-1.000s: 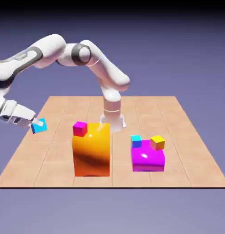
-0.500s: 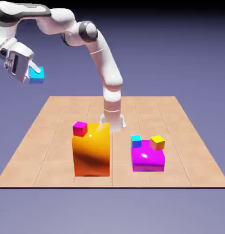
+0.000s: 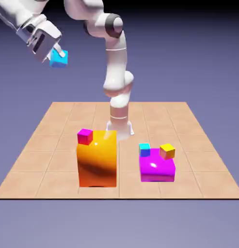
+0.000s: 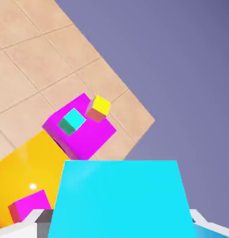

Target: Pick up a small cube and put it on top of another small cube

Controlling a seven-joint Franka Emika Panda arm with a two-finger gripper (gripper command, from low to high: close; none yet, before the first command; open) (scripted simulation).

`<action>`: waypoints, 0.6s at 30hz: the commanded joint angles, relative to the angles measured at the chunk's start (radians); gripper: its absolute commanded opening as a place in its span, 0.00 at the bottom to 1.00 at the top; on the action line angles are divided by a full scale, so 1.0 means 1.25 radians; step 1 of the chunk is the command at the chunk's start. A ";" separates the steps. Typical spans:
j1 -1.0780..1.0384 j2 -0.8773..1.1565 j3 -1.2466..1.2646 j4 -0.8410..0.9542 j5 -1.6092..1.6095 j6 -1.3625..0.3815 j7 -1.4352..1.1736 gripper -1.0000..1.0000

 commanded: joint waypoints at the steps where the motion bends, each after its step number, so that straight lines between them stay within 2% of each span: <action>1: -0.034 -0.017 0.028 -0.008 0.004 -0.001 0.004 0.00; 18: -0.527 -0.307 0.499 -0.144 0.045 -0.015 0.071 0.00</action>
